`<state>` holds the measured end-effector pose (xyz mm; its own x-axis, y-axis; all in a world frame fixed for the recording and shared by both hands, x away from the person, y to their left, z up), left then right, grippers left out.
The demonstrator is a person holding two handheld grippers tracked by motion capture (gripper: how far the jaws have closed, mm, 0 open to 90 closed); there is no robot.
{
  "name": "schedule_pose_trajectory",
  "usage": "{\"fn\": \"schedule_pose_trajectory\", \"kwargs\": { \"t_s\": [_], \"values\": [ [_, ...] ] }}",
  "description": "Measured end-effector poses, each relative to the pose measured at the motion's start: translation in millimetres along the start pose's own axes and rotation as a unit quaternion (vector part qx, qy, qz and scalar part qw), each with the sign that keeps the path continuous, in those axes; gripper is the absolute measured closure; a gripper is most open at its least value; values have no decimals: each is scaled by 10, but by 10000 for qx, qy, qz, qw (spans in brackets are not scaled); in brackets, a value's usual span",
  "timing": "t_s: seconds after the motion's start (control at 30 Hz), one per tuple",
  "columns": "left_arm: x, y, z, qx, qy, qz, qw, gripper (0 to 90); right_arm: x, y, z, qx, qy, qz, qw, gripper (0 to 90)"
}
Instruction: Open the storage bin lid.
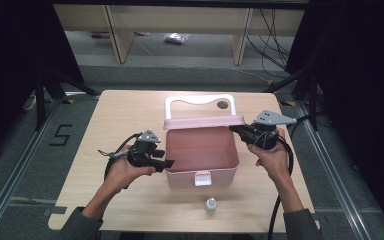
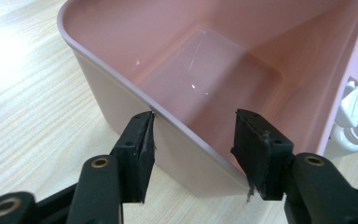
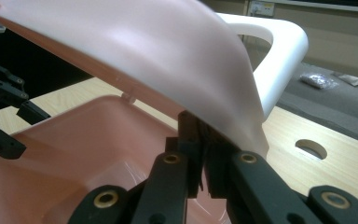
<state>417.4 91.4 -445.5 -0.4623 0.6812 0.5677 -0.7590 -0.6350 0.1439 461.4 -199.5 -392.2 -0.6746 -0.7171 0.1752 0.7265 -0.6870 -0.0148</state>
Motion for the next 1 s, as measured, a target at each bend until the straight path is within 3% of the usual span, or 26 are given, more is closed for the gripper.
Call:
{"fn": "schedule_pose_trajectory", "kwargs": {
  "t_s": [0.07, 0.17, 0.2, 0.33, 0.4, 0.57, 0.67, 0.77, 1.0],
  "values": [
    [-3, -6, -2, 16, 25, -40, 10000, 479, -11, 0, -8, -152, -55, 6, 9999, 878],
    [-5, -13, 2, 4, 5, -39, 10000, 483, -45, 41, -16, -32, -7, -9, 10000, 878],
    [-10, -30, 9, -82, 49, -27, 10000, 485, -48, 37, -20, -74, -8, -26, 10000, 878],
    [-23, -41, 6, -88, 102, 71, 9999, 492, -54, 75, -37, -71, -40, -27, 10000, 876],
    [-22, -37, 7, -121, 88, 93, 9998, 494, -49, 105, -57, -272, -49, -23, 9996, 880],
    [-24, -35, 6, -128, 91, 107, 9998, 495, -72, 223, -87, -343, 22, -77, 9994, 881],
    [-26, -32, 7, -130, 92, 118, 9998, 496, -105, 254, -120, -557, 1, -145, 9983, 881],
    [-26, -29, 5, -139, 104, 128, 9998, 497, -142, 319, -144, -430, -4, -183, 9989, 880],
    [-26, -34, -4, -112, 158, 93, 9998, 494, -195, 373, -183, -601, -32, -261, 9978, 881]
  ]
}}
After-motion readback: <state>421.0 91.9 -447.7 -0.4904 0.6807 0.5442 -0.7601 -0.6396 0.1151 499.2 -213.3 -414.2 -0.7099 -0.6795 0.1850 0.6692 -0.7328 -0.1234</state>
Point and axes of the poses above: each handheld gripper's, and its own axes: x roughly backward along the jaws, z roughly out of its top, y roughly to its right, the point moved 5 cm from there along -x, roughly forward along the jaws, and after that the axes turned 9 degrees about y, right-handed, at the moved point
